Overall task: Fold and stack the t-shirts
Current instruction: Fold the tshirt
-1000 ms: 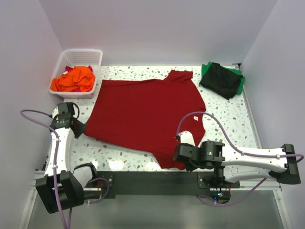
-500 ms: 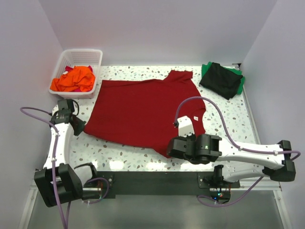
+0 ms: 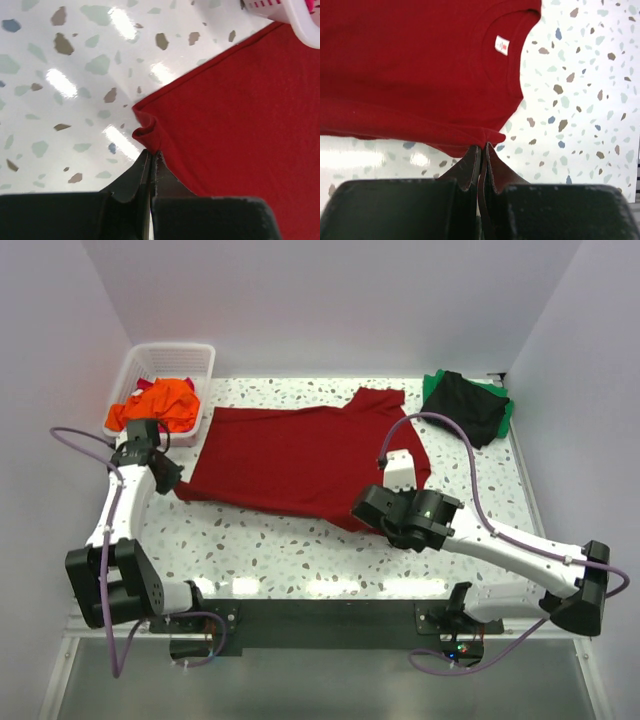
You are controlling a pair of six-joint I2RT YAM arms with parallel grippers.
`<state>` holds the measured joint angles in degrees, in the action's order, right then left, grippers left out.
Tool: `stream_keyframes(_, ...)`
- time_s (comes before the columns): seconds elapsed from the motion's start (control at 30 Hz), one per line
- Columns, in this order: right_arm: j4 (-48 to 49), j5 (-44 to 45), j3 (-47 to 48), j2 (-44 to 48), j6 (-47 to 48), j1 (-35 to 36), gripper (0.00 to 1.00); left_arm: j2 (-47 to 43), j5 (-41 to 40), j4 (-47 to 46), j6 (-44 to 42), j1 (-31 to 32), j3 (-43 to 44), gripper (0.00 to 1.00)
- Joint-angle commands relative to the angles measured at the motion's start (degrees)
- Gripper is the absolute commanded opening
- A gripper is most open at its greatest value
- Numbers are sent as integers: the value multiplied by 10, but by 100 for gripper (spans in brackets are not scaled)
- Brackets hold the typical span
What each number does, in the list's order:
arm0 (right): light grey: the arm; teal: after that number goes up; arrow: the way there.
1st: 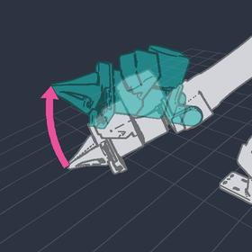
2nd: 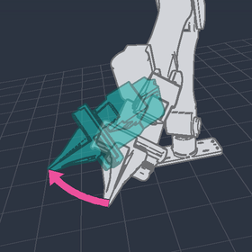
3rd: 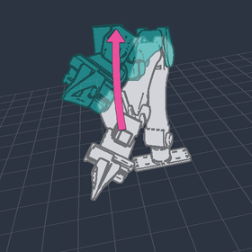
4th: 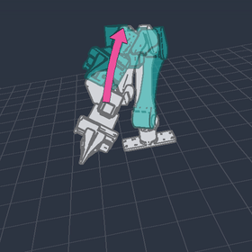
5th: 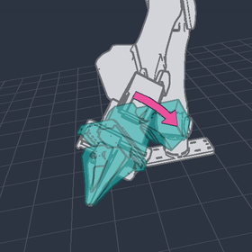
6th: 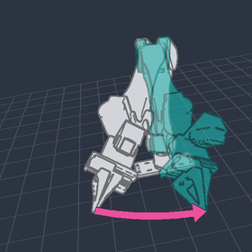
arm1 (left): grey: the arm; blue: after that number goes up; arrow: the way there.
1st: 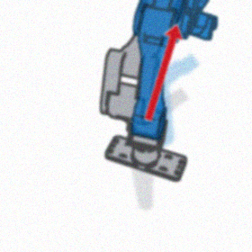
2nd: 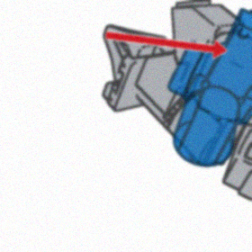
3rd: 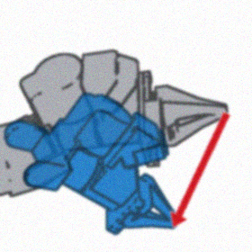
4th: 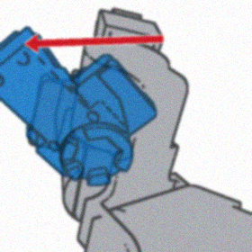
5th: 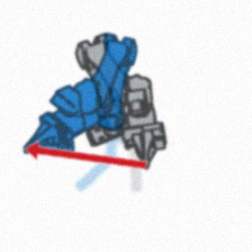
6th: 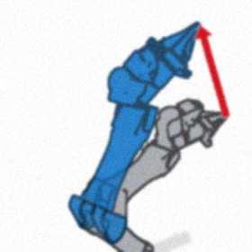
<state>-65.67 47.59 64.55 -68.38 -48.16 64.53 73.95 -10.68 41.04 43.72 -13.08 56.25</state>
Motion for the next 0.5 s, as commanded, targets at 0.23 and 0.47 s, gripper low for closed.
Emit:
stream_keyframes(0.23,168,-14,-2,-46,157,-120,0,136,-29,-51,-23,82,106,0)
stream_keyframes(0.47,208,-29,-1,-76,194,-172,0,166,-55,-55,-11,82,123,0)
